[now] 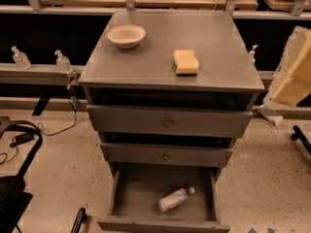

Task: Pick blue plastic bottle from bottom drawer and place on counter

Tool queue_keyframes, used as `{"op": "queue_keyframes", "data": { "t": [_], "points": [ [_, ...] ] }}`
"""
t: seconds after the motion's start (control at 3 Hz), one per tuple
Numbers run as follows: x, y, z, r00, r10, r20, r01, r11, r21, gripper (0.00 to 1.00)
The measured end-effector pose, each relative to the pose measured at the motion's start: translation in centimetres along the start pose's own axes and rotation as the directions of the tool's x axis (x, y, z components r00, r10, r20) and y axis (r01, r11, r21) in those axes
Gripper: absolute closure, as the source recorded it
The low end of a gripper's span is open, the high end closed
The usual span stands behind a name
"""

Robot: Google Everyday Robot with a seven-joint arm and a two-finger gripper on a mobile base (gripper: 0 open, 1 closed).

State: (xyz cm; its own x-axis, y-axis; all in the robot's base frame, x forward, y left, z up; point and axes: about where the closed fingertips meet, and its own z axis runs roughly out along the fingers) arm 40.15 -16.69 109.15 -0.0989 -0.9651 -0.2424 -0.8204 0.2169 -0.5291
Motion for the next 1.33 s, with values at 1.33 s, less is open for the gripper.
{"op": "queue_keyframes", "data": {
  "t": [1.33],
  "points": [
    [7.8, 7.9, 22.3, 0.994, 0.107, 0.037, -0.096, 0.9692, -0.227, 0.00]
  ]
}}
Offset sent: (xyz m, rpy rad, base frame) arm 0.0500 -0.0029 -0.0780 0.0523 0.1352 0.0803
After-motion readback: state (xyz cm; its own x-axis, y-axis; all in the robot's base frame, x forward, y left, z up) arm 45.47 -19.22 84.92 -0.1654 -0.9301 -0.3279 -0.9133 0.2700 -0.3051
